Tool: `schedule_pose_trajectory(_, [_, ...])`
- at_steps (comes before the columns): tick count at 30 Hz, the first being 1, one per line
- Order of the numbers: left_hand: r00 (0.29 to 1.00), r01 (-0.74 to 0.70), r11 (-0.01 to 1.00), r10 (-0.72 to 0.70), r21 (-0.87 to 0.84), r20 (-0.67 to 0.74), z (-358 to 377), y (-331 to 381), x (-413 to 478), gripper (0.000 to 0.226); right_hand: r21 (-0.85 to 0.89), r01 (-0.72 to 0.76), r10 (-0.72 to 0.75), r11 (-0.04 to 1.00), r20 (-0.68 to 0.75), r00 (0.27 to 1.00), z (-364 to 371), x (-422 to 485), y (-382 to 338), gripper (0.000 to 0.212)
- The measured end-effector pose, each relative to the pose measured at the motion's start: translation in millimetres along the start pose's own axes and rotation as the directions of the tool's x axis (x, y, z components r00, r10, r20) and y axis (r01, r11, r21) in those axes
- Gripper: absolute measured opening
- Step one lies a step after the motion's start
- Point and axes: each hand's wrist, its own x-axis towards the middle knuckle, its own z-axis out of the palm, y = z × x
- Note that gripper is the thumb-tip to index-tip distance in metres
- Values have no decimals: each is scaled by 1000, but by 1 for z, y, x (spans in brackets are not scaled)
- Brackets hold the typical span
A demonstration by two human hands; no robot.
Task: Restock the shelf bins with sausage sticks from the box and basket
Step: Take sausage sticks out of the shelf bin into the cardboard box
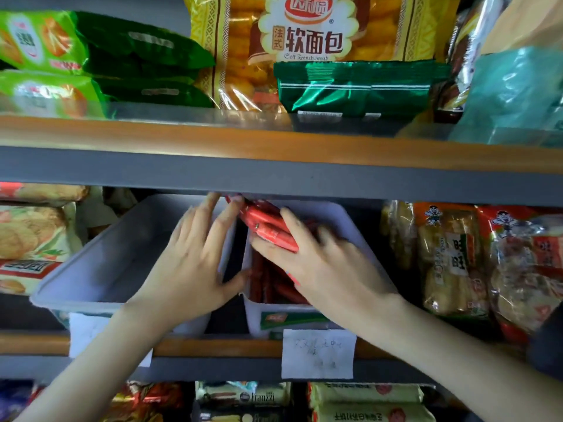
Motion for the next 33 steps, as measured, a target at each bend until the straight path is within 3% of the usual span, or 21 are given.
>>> schedule_pose_trajectory(3, [971,-88,987,115,131,-211,-15,8,-16,77,26,108,-101,994,-191,976,-6,1,-7,58])
schedule_pose_trajectory(8, [946,42,955,57,295,-318,-43,8,-74,68,72,379,-327,923,-376,867,-13,8,-36,62])
schedule_pose_trajectory(11, [926,125,936,9,330,-376,-62,6,-111,63,158,428,-327,890,-435,839,-23,8,-76,65])
schedule_pose_trajectory(16, [873,252,904,-58,345,-484,-91,-12,-167,50,370,456,-295,809,-416,860,-30,10,-163,71])
schedule_pose_trajectory(19, [894,355,864,-202,357,-400,-95,-34,-230,48,523,492,-376,696,-319,870,-17,13,-222,69])
schedule_pose_trajectory(22, [875,479,782,-460,398,-150,-89,-52,-322,43,635,547,-559,546,-211,802,21,8,-295,68])
schedule_pose_trajectory(25, [691,616,671,-712,414,125,-72,-59,-432,56,705,601,-778,376,-112,618,77,-22,-385,79])
schedule_pose_trajectory(27, [510,681,558,-826,475,240,-56,-54,-511,70,757,590,-875,282,-48,481,116,-61,-447,90])
schedule_pose_trajectory(31, [120,707,346,-918,616,378,-22,-21,-652,89,794,594,-985,127,30,171,185,-156,-550,86])
schedule_pose_trajectory(33, [7,686,304,-911,661,412,-14,-4,-706,89,790,605,-987,96,-3,160,209,-193,-584,87])
